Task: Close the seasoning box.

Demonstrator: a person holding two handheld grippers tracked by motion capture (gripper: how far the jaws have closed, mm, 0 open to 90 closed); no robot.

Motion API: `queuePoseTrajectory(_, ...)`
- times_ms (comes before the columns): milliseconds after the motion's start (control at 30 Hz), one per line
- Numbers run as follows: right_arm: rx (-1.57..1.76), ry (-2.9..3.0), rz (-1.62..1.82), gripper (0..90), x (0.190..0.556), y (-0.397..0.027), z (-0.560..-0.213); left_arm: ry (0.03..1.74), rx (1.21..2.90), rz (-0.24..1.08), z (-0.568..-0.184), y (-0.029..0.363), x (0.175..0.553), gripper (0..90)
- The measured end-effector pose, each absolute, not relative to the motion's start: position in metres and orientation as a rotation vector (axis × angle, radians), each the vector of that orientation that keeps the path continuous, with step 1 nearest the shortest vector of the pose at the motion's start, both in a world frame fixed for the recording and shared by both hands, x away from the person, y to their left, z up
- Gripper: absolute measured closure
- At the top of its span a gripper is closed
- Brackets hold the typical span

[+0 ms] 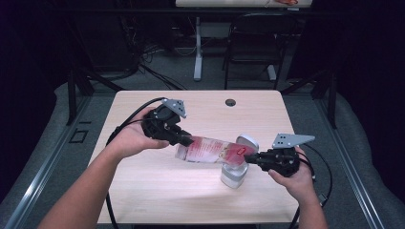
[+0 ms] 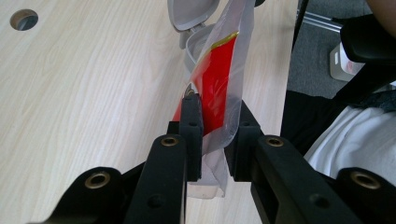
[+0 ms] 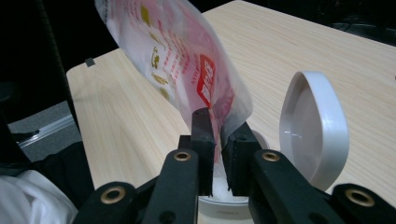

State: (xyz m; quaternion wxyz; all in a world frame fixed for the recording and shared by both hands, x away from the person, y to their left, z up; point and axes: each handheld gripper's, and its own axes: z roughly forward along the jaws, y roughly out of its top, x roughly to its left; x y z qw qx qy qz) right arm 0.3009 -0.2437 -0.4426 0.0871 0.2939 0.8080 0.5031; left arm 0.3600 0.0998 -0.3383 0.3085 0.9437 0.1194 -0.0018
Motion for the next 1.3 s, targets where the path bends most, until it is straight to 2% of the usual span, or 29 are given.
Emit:
queuePoseTrajectory(200,0.877,2.408,1.515,78.4,0.304,-0.241,-0.448,0.331,2.48,-0.01,-0.343,0.105,0.361,79.3)
queuePoseTrajectory(633,0.879,2.421,1.546,78.3,0.31,-0.238,-0.46,0.36,2.456,-0.035,-0.355,0.118,0.363,79.0)
queuePoseTrajectory(967,0.867,2.418,1.586,86.3,0.313,-0.237,-0.464,0.382,2.437,-0.048,-0.365,0.127,0.364,78.4)
queuePoseTrajectory(1300,0.857,2.397,1.602,88.6,0.311,-0.235,-0.463,0.397,2.434,-0.055,-0.375,0.133,0.365,77.9)
